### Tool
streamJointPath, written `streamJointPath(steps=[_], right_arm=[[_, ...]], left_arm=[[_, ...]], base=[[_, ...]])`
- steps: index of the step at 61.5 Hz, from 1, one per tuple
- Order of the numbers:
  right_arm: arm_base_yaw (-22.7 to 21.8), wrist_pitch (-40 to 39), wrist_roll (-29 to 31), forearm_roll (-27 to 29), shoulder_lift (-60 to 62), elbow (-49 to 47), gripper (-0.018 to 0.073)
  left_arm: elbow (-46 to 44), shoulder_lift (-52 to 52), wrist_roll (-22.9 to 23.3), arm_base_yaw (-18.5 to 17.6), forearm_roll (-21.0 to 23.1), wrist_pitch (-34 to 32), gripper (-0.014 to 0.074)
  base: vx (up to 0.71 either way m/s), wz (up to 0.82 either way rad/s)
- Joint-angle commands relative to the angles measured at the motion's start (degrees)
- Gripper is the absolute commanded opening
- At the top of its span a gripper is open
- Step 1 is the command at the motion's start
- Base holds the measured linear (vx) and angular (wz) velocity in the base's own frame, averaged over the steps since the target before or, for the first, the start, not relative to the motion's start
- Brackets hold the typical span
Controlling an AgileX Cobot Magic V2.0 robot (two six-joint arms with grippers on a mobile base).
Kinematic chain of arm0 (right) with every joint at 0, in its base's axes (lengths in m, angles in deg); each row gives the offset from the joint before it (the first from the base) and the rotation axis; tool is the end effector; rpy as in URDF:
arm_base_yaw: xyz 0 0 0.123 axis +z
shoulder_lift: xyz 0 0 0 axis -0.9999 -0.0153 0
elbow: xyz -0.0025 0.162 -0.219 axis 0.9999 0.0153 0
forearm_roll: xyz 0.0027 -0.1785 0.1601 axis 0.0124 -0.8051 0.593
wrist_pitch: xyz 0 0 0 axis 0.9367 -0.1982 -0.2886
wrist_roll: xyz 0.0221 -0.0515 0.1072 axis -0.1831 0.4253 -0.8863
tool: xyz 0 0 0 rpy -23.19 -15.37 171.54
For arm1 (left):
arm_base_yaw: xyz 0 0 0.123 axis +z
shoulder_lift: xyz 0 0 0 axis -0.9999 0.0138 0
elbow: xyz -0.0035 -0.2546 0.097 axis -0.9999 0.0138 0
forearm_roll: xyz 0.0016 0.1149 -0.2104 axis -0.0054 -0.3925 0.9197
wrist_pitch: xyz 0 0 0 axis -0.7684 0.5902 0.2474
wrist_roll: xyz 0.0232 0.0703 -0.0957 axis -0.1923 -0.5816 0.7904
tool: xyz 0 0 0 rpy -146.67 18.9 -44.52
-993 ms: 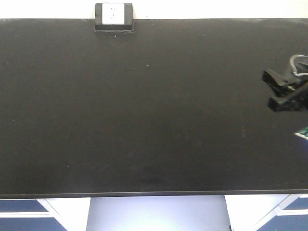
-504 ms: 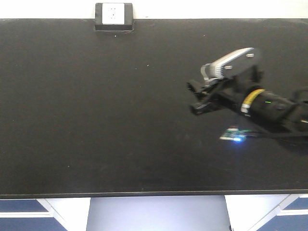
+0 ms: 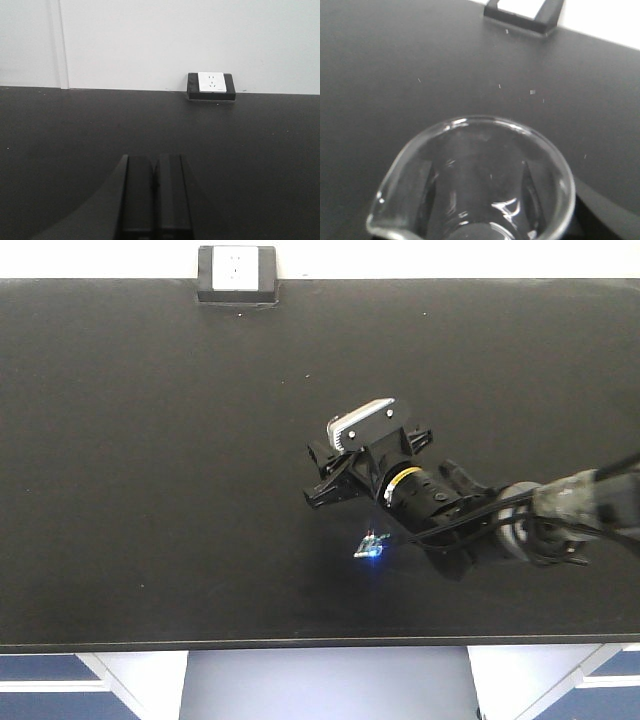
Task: Grab beaker and place in storage area
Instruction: 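Extend the right arm over the bench, lowering the held beaker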
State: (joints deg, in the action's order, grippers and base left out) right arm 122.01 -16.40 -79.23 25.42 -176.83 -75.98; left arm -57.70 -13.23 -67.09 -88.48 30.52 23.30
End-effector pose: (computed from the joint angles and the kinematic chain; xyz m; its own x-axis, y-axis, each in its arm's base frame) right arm 0.3292 0.2048 0.1065 -0.2328 -0.2346 -0.9438 -0.5160 0.8524 -0.0847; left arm 0.0872 0.0031 0.1943 -0.0348 -0.1103 -0.9933 -0.0331 0.9935 -0.1092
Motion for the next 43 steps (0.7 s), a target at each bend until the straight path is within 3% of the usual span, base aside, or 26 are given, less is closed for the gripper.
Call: streamJointPath(steps=[1, 10, 43], right_arm=[[-0.2, -7.5, -0.6, -0.4, 0.9, -1.8, -0.0001], [-0.2, -8.6, -2.4, -2.9, -1.4, -2.2, -0.0001], [-0.2, -12.8, -2.2, -2.7, -2.8, -2.2, -0.0001]], left_arm=[[1.3, -1.1, 0.4, -0.4, 0.3, -4.8, -0.0008], [1.3, -1.1, 0.4, -0.4, 0.3, -4.8, -0.0008], [1.3, -1.1, 0.4, -0.4, 0.3, -4.8, -0.0008]], base=[[0.00, 0.00], [0.00, 0.00], [0.00, 0.00]])
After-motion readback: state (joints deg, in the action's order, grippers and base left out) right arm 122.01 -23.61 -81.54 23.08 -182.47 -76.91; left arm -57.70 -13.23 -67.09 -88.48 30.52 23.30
